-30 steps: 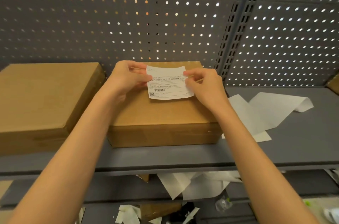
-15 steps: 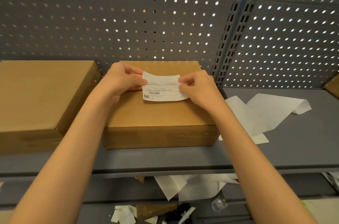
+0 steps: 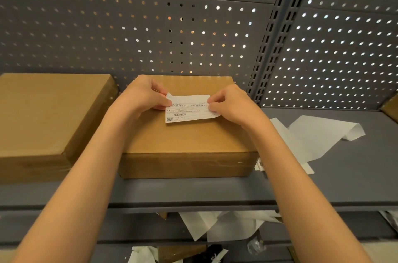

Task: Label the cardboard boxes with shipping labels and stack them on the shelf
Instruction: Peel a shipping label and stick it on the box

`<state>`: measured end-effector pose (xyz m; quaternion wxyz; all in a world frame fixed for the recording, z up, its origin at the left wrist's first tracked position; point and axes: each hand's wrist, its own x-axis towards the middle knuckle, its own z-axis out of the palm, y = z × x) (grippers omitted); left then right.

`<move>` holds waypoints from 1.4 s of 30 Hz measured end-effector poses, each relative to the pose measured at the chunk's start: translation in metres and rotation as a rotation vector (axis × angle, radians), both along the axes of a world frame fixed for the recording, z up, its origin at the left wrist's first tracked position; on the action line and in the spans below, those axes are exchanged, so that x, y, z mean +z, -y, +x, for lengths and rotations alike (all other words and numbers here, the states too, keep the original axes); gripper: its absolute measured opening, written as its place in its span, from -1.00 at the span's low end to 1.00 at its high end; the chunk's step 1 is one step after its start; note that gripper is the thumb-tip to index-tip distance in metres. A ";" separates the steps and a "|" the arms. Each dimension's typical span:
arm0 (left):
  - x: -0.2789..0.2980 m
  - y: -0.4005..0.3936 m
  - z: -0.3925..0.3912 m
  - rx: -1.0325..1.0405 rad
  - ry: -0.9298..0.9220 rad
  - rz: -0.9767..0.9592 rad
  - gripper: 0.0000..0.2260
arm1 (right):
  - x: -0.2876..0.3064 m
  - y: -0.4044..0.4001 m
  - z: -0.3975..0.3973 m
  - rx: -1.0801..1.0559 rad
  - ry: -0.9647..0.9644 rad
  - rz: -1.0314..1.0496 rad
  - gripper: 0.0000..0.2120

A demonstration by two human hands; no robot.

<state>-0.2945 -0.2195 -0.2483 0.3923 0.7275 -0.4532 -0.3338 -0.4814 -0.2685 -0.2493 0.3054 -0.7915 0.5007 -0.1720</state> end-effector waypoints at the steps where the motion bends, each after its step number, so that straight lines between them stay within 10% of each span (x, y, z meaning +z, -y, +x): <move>1: 0.000 0.000 0.000 0.001 0.023 0.006 -0.87 | 0.000 0.001 0.000 0.005 0.001 0.013 -0.71; 20: 0.010 -0.004 -0.001 0.083 0.544 0.140 -0.65 | 0.004 0.000 -0.002 0.047 -0.039 -0.031 -0.68; 28: 0.004 -0.014 -0.016 -0.123 0.730 -0.258 -0.77 | 0.001 -0.001 0.001 0.032 -0.109 -0.186 -0.65; 42: -0.013 -0.017 -0.034 -0.379 0.692 -0.114 -0.63 | -0.005 -0.021 0.018 0.347 -0.083 -0.245 -0.61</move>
